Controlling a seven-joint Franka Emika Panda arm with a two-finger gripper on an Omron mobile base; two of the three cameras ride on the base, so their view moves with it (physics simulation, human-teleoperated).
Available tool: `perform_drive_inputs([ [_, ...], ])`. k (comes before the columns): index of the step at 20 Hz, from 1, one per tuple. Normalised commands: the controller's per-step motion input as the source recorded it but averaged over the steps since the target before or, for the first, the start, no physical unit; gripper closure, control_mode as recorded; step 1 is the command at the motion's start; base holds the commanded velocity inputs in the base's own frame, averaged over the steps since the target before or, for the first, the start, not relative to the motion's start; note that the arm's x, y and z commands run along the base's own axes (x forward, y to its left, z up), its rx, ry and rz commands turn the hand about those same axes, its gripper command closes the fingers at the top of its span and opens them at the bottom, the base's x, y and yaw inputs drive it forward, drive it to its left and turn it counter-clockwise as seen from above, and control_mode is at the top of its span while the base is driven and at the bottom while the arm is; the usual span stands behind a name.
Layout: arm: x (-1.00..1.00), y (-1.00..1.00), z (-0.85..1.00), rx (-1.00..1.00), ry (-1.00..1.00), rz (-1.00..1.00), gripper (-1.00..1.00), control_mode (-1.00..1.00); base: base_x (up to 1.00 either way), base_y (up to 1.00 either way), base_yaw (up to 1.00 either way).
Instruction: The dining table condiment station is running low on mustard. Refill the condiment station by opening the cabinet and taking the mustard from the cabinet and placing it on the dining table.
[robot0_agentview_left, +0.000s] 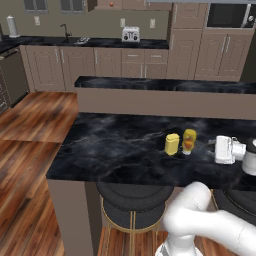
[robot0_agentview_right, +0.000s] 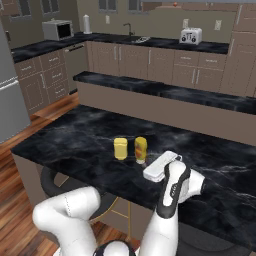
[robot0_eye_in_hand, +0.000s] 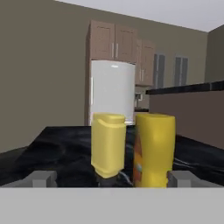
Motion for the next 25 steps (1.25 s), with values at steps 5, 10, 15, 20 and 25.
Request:
perform_drive_inputs([
  [5, -1.0, 0.25, 0.67, -0.18, -0.23, 0.01, -1.0, -1.0, 0.0, 0.0, 0.0],
  [10, -0.97, 0.56, 0.73, -0.22, -0.37, 0.02, -1.0, -1.0, 0.0, 0.0, 0.0],
  [15, -0.68, 0.56, 0.88, -0.19, -0.37, 0.03, -1.0, -1.0, 0.0, 0.0, 0.0],
  [20, -0.56, 0.43, 0.78, -0.15, -0.33, 0.02, -1.0, -1.0, 0.0, 0.0, 0.0],
  [25, -0.49, 0.3, 0.64, -0.12, -0.21, 0.04, -1.0, -1.0, 0.0, 0.0, 0.0],
])
